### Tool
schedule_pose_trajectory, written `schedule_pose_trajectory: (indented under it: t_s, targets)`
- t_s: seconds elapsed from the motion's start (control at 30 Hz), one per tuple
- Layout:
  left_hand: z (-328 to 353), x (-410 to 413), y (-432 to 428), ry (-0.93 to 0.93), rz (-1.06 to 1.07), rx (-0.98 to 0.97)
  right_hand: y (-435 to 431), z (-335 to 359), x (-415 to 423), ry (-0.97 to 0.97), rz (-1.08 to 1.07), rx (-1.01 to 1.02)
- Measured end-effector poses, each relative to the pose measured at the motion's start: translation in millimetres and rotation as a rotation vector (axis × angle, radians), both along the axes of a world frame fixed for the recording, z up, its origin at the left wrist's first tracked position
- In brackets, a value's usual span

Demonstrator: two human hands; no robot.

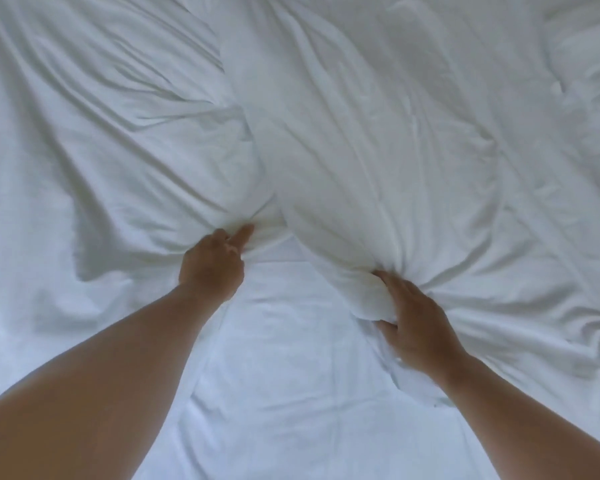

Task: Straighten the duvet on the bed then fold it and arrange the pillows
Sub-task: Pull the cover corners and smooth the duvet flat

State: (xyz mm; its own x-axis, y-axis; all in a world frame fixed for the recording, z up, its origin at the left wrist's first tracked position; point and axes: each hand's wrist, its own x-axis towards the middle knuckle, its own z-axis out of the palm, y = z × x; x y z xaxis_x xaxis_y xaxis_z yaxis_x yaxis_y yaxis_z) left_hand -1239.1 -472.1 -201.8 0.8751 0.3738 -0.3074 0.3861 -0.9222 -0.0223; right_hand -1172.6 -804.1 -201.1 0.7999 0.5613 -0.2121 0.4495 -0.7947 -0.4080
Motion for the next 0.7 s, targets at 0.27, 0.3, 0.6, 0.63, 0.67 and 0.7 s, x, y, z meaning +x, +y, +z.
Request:
schedule_pose_trajectory:
  t_s: [0.27,0.3,0.6,0.63,0.67,0.7]
  targets:
    - [63,-53,15,-0.046,0.063,-0.152,-12,32,-13,0.102,-0.196,-0.061]
    - [72,-71,20,-0.051,0.063,-0.139,-16,36,-17,0.101,-0.215,-0.1]
    - [80,-304,179,0.258,0.263,0.019,-34,66,-61,-0.05,-0.236,-0.488]
    - [74,-317,192,0.336,0.249,0.075,-32,68,-63,-0.044,-0.241,-0.498]
    - [76,-317,188,0.381,0.239,0.15,-29,68,-66,-0.033,-0.247,-0.504]
    - [86,-306,167,0.408,0.229,0.199,-26,70,-70,-0.018,-0.25,-0.513]
